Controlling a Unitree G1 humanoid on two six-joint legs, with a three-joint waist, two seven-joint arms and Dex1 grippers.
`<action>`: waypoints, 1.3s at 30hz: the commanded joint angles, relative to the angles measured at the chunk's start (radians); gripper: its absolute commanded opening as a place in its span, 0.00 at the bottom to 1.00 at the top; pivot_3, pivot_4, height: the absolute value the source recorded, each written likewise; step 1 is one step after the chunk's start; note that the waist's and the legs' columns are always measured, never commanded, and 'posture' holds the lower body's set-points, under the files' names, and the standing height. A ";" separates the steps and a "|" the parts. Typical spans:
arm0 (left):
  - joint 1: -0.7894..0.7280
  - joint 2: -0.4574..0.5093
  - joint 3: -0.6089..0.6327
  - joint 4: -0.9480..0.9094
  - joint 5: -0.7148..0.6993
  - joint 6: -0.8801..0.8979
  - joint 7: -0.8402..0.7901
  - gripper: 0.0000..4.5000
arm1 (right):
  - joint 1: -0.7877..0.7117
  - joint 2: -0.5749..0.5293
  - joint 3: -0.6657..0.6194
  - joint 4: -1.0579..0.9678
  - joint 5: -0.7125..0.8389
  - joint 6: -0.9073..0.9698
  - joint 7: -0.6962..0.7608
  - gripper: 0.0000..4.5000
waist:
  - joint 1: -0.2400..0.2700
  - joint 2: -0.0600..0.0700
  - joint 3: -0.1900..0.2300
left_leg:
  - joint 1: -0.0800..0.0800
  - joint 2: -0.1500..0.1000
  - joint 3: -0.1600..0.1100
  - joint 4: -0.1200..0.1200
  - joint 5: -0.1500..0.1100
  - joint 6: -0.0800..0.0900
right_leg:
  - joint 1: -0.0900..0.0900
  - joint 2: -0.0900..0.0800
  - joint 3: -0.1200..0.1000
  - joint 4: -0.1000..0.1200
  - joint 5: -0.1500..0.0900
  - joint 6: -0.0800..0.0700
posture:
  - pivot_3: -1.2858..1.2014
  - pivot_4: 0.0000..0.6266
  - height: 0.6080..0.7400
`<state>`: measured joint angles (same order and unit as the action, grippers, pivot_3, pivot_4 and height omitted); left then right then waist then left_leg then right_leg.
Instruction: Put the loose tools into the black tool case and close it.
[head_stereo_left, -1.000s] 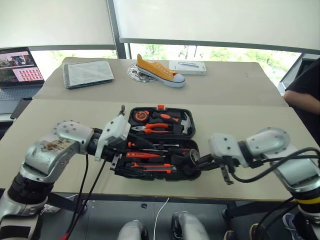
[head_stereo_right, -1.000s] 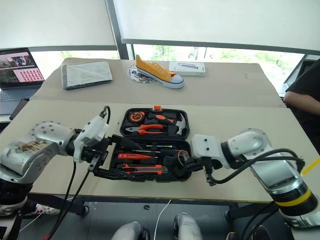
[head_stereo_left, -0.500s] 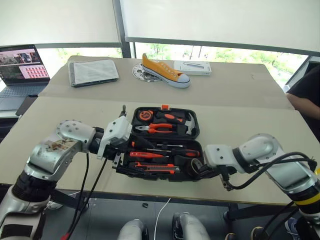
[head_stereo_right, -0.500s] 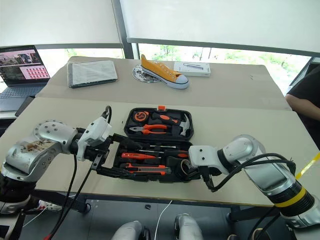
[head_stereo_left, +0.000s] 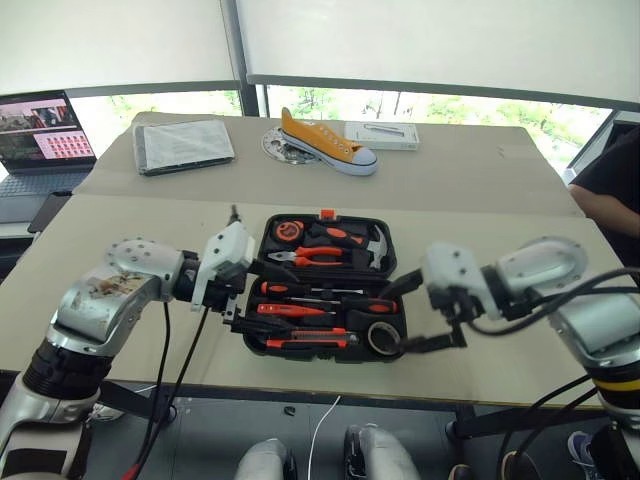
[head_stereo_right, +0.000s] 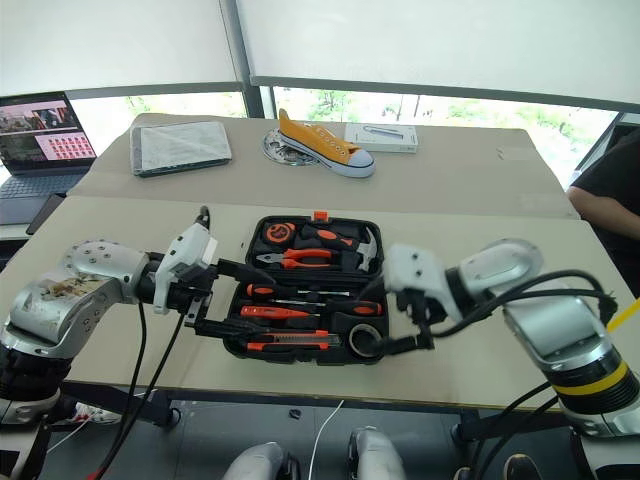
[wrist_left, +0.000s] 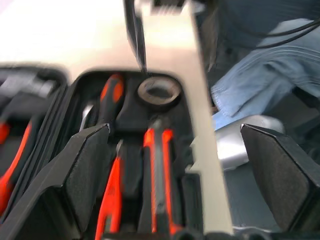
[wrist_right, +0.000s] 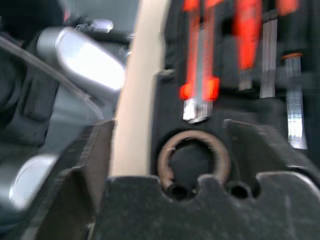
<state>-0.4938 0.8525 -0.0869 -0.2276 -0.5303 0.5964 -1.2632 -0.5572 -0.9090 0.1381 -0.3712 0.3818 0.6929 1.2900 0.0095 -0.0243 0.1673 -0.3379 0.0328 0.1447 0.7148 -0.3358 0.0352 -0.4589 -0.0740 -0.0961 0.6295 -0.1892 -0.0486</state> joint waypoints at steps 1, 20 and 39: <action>0.091 0.025 0.119 0.051 0.045 -0.065 0.078 1.00 | 0.018 0.008 -0.160 0.082 0.052 0.055 -0.100 0.76 | 0.001 0.000 0.000 | 0.000 0.000 0.000 0.000 0.000 0.000 | 0.000 0.000 0.000 0.000 0.000 0.000 | 0.52 0.24 0.94; 0.154 -0.062 0.061 0.320 0.280 -0.291 0.192 0.01 | 0.132 0.082 -0.091 0.363 -0.179 -0.284 -0.253 0.00 | -0.002 0.000 0.000 | 0.000 0.001 0.003 -0.002 0.000 0.000 | 0.000 -0.002 0.000 0.001 0.000 0.000 | 0.52 0.24 0.94; 0.198 -0.124 0.019 0.144 0.211 -0.210 0.103 0.01 | 0.236 0.126 -0.010 0.291 -0.197 -0.520 -0.138 0.00 | 0.001 0.000 0.000 | -0.001 0.000 0.002 -0.002 -0.001 0.001 | -0.001 -0.002 -0.002 -0.001 0.003 -0.003 | 0.52 0.24 0.94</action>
<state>-0.3023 0.7392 -0.0416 0.0084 -0.2703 0.3851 -1.1158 -0.3320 -0.7862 0.1220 0.0177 0.1385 0.2160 1.1084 0.0104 -0.0244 0.1671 -0.3385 0.0334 0.1467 0.7126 -0.3367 0.0365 -0.4594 -0.0761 -0.0978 0.6290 -0.1866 -0.0521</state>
